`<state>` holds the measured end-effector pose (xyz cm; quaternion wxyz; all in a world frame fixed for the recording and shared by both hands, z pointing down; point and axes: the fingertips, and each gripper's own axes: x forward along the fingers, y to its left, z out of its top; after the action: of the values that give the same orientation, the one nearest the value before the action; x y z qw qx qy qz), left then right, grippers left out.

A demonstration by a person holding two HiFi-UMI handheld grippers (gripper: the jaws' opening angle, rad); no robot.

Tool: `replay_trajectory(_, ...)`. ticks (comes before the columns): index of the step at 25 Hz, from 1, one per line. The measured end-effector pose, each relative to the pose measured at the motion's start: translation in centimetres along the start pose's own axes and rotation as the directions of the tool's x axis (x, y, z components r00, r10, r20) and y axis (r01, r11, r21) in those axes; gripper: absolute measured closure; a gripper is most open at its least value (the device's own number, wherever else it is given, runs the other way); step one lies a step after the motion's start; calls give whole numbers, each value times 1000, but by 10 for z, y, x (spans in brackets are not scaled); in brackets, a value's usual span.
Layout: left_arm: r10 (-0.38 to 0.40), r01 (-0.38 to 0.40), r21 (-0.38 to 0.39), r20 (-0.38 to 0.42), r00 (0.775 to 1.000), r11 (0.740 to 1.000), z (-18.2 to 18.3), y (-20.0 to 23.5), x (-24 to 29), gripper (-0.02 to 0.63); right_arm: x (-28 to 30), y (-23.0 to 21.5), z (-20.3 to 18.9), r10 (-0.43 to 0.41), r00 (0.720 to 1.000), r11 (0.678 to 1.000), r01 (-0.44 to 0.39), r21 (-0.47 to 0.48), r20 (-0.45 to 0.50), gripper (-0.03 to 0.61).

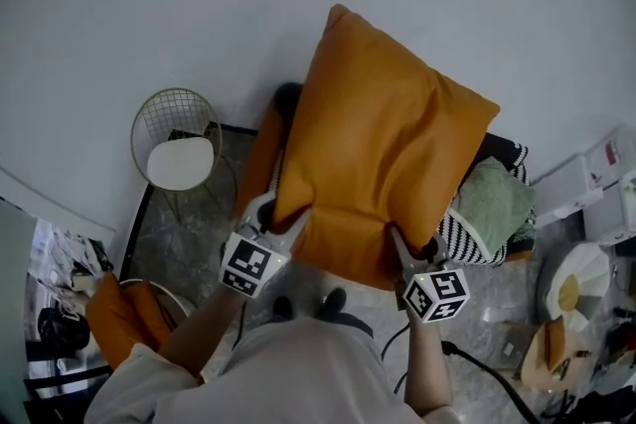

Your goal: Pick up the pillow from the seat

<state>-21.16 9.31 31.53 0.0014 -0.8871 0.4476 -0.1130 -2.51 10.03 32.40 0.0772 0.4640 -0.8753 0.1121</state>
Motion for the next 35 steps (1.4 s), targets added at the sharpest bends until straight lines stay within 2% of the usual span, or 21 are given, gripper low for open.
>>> replay_trajectory(8, -59, 58, 16, 47, 997, 998, 2, 0, -26, 462, -19, 31, 1, -58, 998, 998, 59, -27, 31, 396)
replay_trajectory(13, -66, 65, 19, 72, 995, 998, 6, -7, -42, 462, -34, 45, 4, -74, 996, 996, 76, -44, 51, 394)
replay_trajectory(28, -3, 3, 8, 75, 997, 1000, 23, -59, -46, 460, -81, 24, 8, -21, 998, 998, 24, -62, 60, 396)
replay_trajectory(35, 0, 0, 13, 63, 998, 1000, 24, -72, -39, 459, -89, 10, 5, -6, 998, 999, 9, -51, 57, 394)
